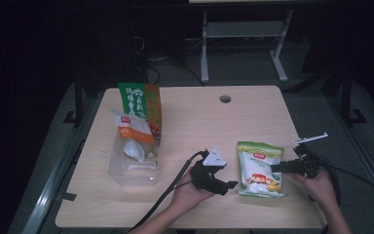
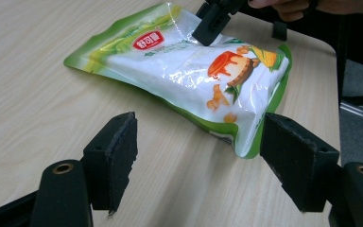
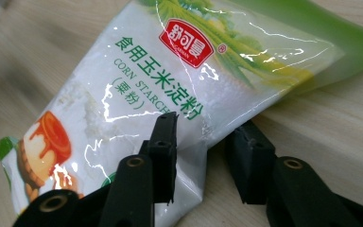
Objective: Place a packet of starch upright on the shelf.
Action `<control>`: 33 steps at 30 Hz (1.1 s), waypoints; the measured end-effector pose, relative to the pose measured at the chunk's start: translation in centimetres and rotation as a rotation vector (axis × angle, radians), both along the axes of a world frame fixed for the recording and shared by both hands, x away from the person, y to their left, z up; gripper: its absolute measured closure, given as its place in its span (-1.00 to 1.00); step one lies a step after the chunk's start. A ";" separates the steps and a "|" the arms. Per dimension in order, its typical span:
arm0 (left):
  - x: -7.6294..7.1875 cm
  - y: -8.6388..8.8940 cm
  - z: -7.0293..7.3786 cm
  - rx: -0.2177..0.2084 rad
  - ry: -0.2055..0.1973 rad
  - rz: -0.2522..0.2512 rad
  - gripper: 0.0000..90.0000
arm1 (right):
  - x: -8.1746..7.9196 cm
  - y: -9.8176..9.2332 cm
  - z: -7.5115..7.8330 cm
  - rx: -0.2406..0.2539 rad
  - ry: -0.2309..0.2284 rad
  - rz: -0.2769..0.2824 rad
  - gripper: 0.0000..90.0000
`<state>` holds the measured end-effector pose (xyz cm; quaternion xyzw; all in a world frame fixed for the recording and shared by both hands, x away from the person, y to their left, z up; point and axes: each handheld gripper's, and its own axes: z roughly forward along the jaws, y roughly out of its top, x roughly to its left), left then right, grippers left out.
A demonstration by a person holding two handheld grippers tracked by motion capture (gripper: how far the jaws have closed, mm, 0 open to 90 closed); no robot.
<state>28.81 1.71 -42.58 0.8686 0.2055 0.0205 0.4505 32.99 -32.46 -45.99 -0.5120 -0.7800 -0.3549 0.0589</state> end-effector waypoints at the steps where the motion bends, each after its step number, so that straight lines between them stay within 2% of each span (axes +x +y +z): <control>1: 0.1 -0.1 -0.1 -0.002 0.005 -0.001 -0.38 | -0.1 0.0 -0.1 0.013 0.001 0.004 0.68; 3: 0.2 -0.3 -0.2 -0.002 0.011 -0.005 -0.37 | -0.2 0.0 0.0 0.011 -0.015 0.012 0.85; 6: 0.5 -0.6 -0.5 -0.007 0.026 -0.013 -0.38 | -0.5 0.5 0.6 -0.031 -0.045 0.022 0.91; 7: 0.6 -0.8 -0.7 -0.015 0.042 -0.013 -0.38 | -0.6 0.6 0.8 -0.035 -0.053 0.022 0.92; 11: 1.0 -1.2 -1.0 -0.034 0.079 -0.014 -0.38 | -1.0 0.7 1.5 -0.035 -0.083 0.024 0.95; 16: 1.7 -1.8 -1.1 -0.033 0.099 -0.011 -0.38 | -1.7 0.7 2.8 -0.012 -0.135 0.026 0.95; 25: 3.4 -3.1 -1.4 -0.066 0.162 0.009 -0.37 | -3.0 1.6 5.3 -0.022 -0.238 0.073 0.95; 31: 4.4 -3.0 -1.7 -0.108 0.230 0.038 -0.22 | -3.4 1.9 6.0 -0.032 -0.270 0.086 0.96; 33: 4.6 -2.9 -1.8 -0.093 0.231 0.042 -0.24 | -3.5 1.9 6.1 -0.024 -0.283 0.082 0.96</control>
